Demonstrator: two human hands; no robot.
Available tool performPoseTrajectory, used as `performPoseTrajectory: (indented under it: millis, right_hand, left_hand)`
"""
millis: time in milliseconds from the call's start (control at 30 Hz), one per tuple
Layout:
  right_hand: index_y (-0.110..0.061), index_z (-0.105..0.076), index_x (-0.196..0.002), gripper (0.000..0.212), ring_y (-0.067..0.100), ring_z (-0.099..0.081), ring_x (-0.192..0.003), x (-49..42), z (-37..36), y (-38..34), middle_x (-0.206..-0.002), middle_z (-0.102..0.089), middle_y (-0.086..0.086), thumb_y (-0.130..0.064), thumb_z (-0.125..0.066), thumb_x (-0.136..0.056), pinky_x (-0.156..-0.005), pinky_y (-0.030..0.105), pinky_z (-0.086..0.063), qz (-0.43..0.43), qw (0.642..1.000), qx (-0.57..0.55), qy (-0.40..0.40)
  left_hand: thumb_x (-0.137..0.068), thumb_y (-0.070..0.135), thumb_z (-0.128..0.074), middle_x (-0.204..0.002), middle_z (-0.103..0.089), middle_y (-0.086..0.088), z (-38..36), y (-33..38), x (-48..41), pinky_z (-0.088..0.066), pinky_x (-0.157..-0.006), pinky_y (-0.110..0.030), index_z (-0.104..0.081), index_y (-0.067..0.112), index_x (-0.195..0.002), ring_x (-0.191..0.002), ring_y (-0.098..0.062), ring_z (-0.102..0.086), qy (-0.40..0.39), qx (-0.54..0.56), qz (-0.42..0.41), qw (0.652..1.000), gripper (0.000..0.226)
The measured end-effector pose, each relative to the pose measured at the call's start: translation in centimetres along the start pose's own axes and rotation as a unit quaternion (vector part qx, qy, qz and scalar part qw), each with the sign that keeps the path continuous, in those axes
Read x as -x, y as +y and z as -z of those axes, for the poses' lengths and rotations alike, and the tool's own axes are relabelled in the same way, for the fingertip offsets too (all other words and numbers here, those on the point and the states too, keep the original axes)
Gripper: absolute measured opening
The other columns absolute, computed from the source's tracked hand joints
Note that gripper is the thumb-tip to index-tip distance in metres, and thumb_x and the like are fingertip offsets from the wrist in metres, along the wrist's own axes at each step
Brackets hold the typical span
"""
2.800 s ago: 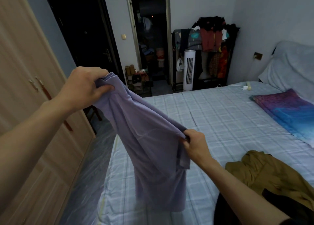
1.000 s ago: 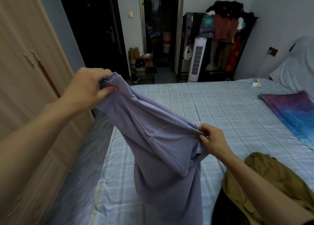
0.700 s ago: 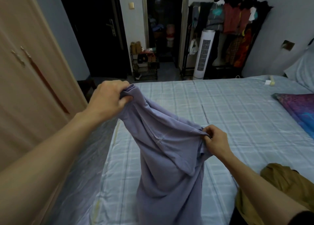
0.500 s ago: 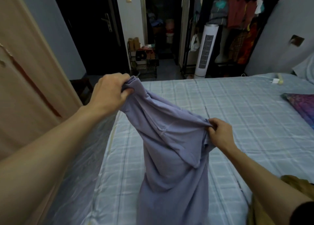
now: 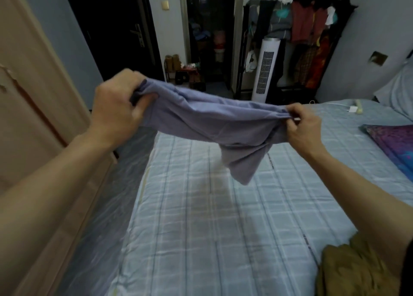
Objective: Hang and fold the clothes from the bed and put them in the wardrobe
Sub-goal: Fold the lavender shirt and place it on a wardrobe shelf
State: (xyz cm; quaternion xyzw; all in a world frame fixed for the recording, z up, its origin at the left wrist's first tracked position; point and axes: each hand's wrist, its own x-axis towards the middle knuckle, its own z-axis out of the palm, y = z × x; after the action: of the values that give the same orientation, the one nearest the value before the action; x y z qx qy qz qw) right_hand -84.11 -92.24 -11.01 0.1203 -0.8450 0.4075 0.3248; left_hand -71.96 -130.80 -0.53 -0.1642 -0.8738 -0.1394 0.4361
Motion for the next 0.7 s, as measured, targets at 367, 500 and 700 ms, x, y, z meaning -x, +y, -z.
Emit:
performPoseTrajectory:
  millis: [367,500,700]
  right_hand:
    - [-0.004,-0.069,-0.090,0.023,0.022,-0.063,-0.081,29.4,-0.2,2.3,-0.088,-0.067,0.005,0.000,-0.054,-0.074,-0.079,0.018,-0.046,-0.024,0.975,-0.053,-0.215]
    - [-0.003,-0.071,-0.090,0.025,0.029,-0.068,-0.079,42.8,0.1,1.6,-0.087,-0.071,0.012,0.000,-0.054,-0.072,-0.074,0.041,-0.055,-0.048,0.955,-0.038,-0.290]
    - [-0.010,-0.071,-0.093,0.026,0.006,-0.061,-0.078,57.0,3.2,-0.6,-0.088,-0.066,-0.007,0.005,-0.059,-0.075,-0.074,0.024,-0.051,-0.058,0.932,-0.039,-0.357]
  left_hand:
    - [-0.095,0.021,-0.048,-0.088,-0.059,-0.006,8.7,7.9,25.8,-0.044,-0.060,-0.038,-0.064,0.010,-0.097,-0.072,-0.028,-0.059,-0.207,0.013,-0.001,0.978,0.020]
    - [-0.101,0.034,-0.042,-0.088,-0.058,-0.005,12.3,10.2,34.8,-0.045,-0.058,-0.035,-0.057,0.020,-0.100,-0.068,-0.027,-0.059,-0.296,0.066,-0.010,0.953,0.021]
    - [-0.088,0.019,-0.055,-0.089,-0.058,0.000,16.5,13.4,44.4,-0.047,-0.050,-0.035,-0.059,0.019,-0.097,-0.064,-0.023,-0.058,-0.356,0.095,-0.030,0.929,0.010]
